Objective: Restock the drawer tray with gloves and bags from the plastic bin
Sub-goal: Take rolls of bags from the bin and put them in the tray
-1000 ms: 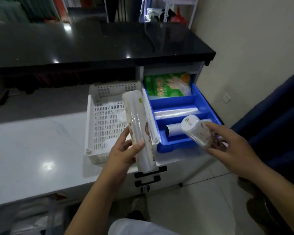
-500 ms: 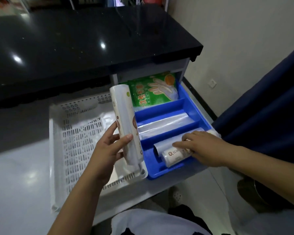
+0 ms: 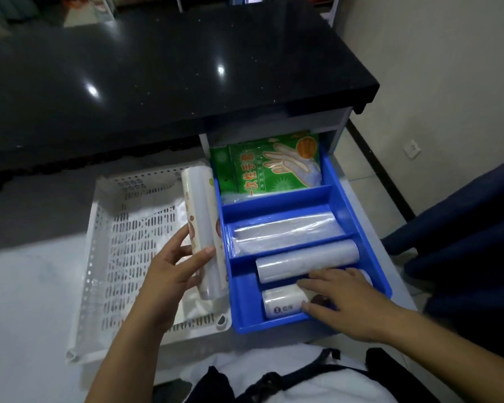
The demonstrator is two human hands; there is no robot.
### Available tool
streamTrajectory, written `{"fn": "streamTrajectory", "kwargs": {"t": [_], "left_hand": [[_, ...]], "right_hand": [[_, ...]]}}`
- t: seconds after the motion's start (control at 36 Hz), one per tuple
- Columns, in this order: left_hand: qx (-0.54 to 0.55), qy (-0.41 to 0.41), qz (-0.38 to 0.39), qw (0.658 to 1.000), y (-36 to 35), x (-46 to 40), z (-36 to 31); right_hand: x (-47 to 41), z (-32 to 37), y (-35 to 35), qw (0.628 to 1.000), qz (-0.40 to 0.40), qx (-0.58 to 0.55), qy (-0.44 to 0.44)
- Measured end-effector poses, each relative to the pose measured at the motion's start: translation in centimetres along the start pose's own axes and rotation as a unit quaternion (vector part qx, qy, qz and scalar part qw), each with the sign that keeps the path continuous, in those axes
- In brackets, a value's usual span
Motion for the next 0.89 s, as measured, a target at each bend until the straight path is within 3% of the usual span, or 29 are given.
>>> {"fn": "streamTrajectory", "kwargs": {"t": [0.22, 0.36, 0.53, 0.69, 0.75, 0.89], "left_hand": [[-0.126, -0.015, 0.07, 0.989, -4.0, -1.4, -1.6], [-0.22, -0.016, 0.19, 0.957, -8.2, -2.1, -1.6], [-0.414, -0.091, 0.29, 0.858, -13.5, -1.6, -1.0], [-0.607, -0.248, 0.257, 0.71, -18.0, -0.1, -0.4], [-0.625, -0.276, 0.232, 0.692, -18.7, 0.3, -0.2], [-0.628, -0.295, 0.225, 0.684, -19.0, 1.1, 1.0]], "right_hand": [[0.4, -0.5, -0.2, 0.999, 0.003, -0.046, -0.018], [1.2, -0.4, -0.7, 0.999, 0.001, -0.032, -0.013], [2.6, -0.5, -0.8, 0.998, -0.048, -0.027, -0.032], [4.3, -1.2, -0.9, 0.995, -0.066, -0.036, -0.067], [5.2, -1.4, -0.9, 0.992, -0.087, -0.05, -0.072], [8.2, -2.9, -0.9, 0.969, -0.174, -0.094, -0.15]]}}
Point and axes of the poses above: each hand's wrist, its own x-axis away from the middle knuckle, its own y-axis out of the back of the hand, z = x × y, the point moved 7 cm from there along -x, towards the middle knuckle, and after that the axes turned 3 degrees about -y, right-handed, at the moved point
